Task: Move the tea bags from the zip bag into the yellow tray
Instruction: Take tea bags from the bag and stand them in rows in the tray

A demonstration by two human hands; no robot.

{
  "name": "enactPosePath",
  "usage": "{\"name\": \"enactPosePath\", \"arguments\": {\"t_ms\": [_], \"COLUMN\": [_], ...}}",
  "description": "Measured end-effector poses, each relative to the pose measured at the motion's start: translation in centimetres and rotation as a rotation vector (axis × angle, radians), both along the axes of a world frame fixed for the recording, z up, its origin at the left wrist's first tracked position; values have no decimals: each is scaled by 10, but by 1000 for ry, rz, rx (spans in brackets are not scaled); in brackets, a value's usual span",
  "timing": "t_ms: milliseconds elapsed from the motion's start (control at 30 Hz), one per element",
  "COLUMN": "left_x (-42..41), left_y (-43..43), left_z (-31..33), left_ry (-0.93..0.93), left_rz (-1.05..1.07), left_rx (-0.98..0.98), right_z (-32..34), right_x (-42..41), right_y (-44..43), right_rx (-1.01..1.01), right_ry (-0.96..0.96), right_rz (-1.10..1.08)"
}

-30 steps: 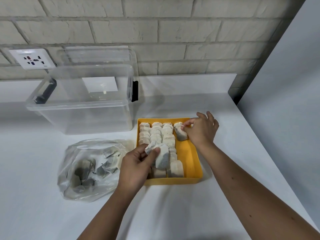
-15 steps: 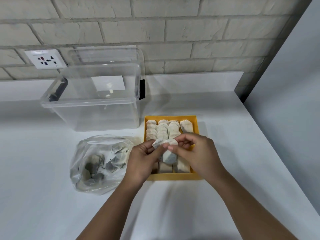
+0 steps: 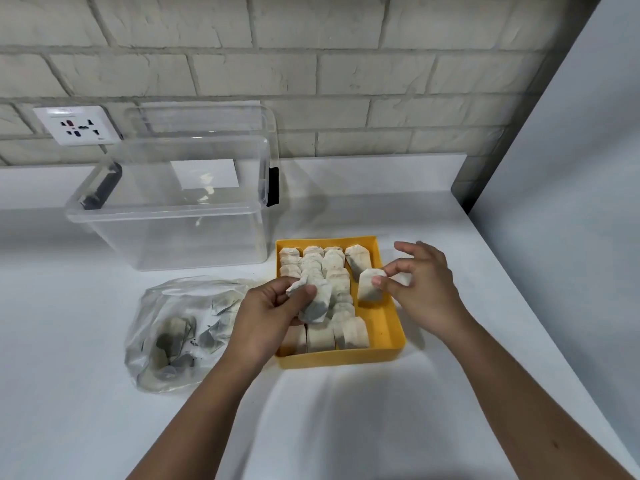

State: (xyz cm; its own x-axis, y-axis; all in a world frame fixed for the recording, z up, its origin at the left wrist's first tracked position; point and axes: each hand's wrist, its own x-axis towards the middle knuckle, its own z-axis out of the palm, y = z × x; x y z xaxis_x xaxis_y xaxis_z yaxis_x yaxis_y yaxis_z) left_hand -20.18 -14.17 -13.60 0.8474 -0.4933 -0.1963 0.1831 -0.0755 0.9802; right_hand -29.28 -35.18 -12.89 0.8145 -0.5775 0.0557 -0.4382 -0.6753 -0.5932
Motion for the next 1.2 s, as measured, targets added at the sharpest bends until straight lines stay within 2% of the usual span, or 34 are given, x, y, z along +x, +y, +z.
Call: {"name": "enactPosePath", "arguments": {"t_ms": [100,233,467,633,733,800,833,900,933,1067,1200], "left_x": [-2,-4,1,6,6,6,6,6,6,-1,-6], "left_y": [-3,-7,-6,-5,-7,-7,-8,-9,-10,-13,-12], "left_z": [-2,-5,-5,-11,-12,-10,-9,-10,-9,-4,-5], "left_ry": [-55,-82,-159,-163,-109,-70,-51,-8,16,106,235], "left_rz": [-20,-40,-45,-48,-23,-13,-6,1,-5,-40,-30], "left_rx": [26,42,132,181,139,98,81,50,37,-47,-106], "right_z": [-2,-16,-32,-34,-19,-4,3,12,11,-3,-8], "right_x": [16,42,71,74,58,42,33,18,13,3,-4], "right_y": [-7,-13,-16,-17,-8,8,16,35,42,54,56], "right_rx": [-57,-185,-294,-372,-374,-227,-53,324,393,370,515], "right_ry": [174,271,226,249,86,-89,-152,-168,-141,-157,-244], "right_rz": [46,23,-101,-99,-114,-55,3,128,165,107,3]}}
